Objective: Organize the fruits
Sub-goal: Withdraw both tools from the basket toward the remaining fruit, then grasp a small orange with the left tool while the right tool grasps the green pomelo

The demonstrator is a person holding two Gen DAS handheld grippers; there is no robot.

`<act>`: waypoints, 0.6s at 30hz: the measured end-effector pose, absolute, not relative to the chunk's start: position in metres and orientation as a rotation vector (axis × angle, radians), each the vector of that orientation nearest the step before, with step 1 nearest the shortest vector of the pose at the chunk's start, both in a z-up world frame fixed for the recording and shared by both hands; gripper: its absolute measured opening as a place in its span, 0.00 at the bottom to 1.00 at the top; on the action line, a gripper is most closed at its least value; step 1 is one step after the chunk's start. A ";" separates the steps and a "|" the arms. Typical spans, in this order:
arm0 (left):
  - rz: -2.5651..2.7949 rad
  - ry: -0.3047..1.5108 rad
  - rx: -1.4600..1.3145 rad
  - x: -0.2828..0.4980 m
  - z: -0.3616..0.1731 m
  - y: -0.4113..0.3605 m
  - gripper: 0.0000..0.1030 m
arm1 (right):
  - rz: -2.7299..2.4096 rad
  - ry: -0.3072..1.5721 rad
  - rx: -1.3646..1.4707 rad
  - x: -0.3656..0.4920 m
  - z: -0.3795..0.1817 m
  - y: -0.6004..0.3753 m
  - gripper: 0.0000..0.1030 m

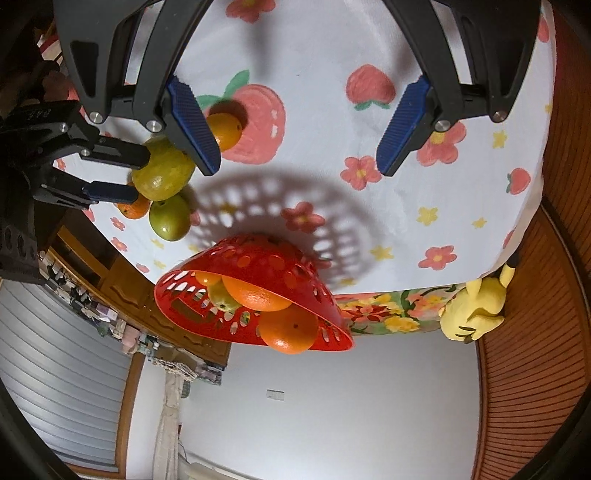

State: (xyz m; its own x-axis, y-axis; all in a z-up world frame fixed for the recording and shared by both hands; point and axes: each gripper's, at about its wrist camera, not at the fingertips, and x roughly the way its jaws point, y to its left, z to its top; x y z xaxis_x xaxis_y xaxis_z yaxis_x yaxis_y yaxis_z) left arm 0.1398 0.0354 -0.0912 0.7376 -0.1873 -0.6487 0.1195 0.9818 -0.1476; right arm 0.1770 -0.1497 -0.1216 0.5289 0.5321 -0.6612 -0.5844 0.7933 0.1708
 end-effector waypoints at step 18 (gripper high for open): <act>-0.173 0.738 -0.102 0.137 -0.099 0.034 0.84 | 0.679 0.806 -0.116 0.183 -0.142 -0.132 0.67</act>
State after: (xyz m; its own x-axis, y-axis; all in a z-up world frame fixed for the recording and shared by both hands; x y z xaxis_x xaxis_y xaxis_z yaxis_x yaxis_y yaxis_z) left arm 0.1374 0.0336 -0.0988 0.7267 -0.1923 -0.6595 0.1206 0.9808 -0.1531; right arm 0.1827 -0.1323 -0.1424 0.4948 0.5160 -0.6992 -0.6008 0.7845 0.1538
